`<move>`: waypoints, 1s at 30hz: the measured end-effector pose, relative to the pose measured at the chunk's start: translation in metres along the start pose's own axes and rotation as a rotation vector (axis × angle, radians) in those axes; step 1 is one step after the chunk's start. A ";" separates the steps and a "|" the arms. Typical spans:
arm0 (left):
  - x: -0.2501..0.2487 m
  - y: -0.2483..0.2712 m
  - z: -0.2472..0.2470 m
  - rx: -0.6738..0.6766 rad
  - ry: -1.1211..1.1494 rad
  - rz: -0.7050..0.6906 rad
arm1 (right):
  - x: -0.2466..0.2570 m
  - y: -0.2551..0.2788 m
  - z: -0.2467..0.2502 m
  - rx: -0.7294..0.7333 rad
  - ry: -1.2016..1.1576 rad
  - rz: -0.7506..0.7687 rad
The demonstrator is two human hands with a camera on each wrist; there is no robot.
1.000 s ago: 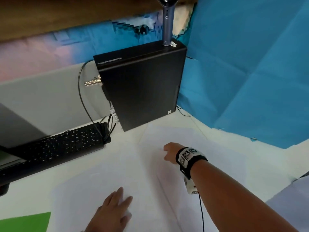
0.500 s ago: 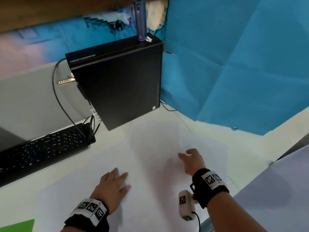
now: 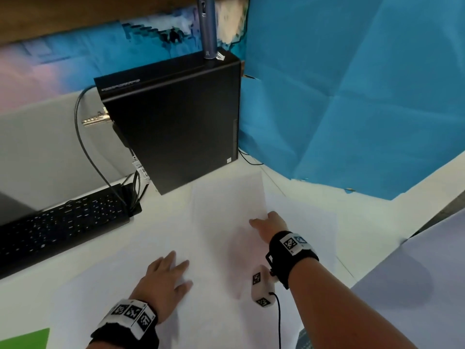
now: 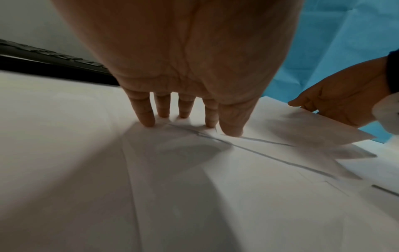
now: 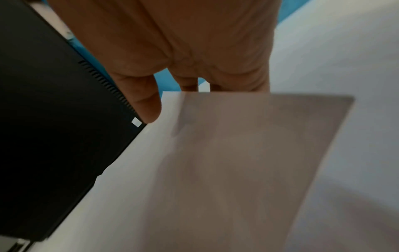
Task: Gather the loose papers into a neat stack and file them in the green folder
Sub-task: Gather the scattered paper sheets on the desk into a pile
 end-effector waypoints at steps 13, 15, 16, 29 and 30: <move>0.035 0.013 0.007 -0.225 0.335 0.035 | -0.017 0.035 -0.015 0.141 -0.244 0.146; 0.037 0.018 0.007 -0.243 0.339 0.038 | -0.043 0.038 0.013 0.063 -0.307 0.127; 0.038 0.019 0.007 -0.243 0.336 0.038 | -0.059 0.039 0.030 0.012 -0.333 0.107; -0.050 -0.008 0.012 -0.130 0.400 -0.006 | -0.181 0.039 0.132 -0.294 -0.195 -0.036; -0.051 -0.014 0.014 -0.131 0.563 0.075 | -0.176 0.040 0.134 -0.314 -0.183 -0.026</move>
Point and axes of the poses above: each hand's wrist, its own y-axis away from the middle knuckle, its own z-axis out of the back of the hand, x = y × z, the point moved 7 cm from there along -y, towards the middle knuckle, and after that the axes turned 1 degree about -z, right-handed, at the moved point
